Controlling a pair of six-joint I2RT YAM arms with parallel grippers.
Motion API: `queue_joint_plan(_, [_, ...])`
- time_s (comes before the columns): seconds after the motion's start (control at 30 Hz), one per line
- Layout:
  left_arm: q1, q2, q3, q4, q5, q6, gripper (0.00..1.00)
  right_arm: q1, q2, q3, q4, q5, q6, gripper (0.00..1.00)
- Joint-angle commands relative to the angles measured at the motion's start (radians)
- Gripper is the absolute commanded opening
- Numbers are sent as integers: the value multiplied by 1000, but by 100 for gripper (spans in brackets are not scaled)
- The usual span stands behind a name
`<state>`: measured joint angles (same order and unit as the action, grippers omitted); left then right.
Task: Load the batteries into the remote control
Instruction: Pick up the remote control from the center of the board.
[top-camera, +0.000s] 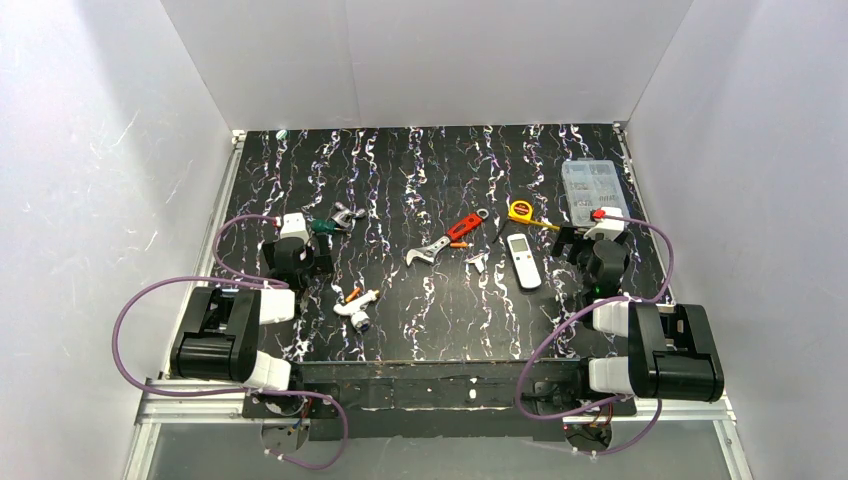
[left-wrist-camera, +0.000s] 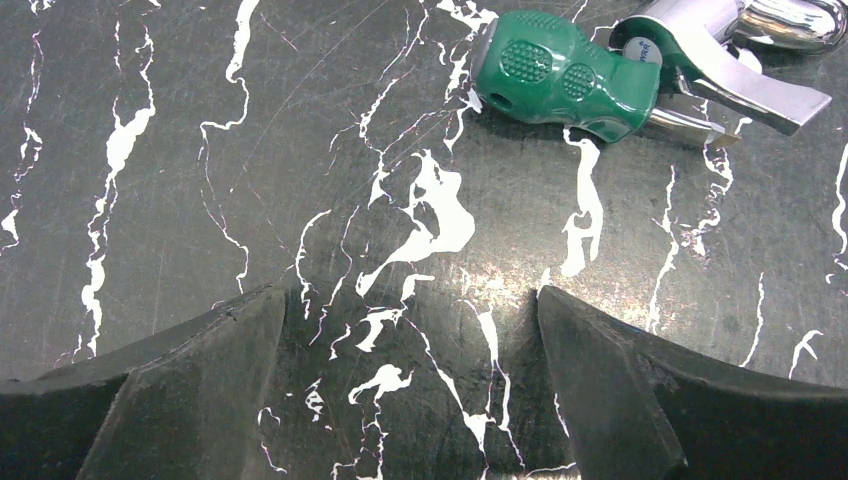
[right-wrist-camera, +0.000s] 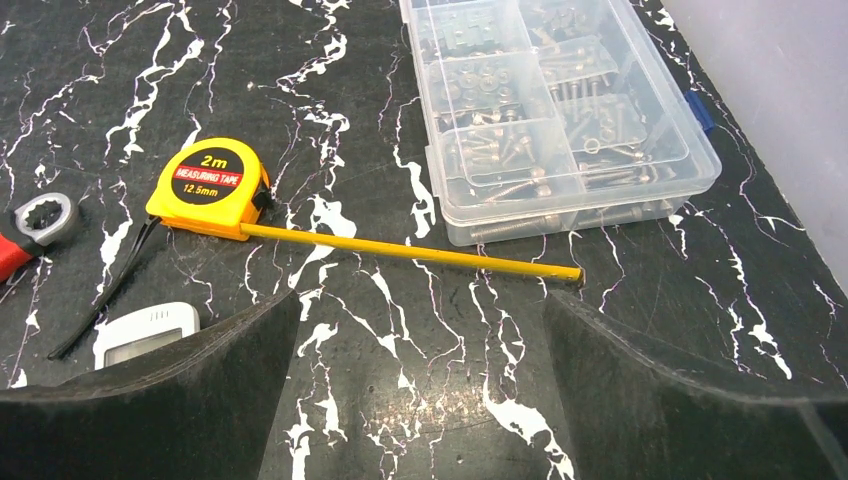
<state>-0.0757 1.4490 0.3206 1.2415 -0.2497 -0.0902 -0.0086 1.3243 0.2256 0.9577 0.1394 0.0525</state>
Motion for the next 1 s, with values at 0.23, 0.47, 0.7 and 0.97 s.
queue_joint_plan(0.23, [11,35,-41,-201,-15,39,99,-8,0,36,16,-17,9,100])
queue_joint_plan(0.47, [11,36,-39,-203,-19,38,100,-10,3,38,15,-18,9,100])
queue_joint_plan(0.7, [-3,-199,166,-764,-172,-30,99,-12,-109,35,-72,-45,3,100])
queue_joint_plan(0.97, [0,-260,503,-1419,-157,-243,99,-11,-316,362,-859,-82,376,100])
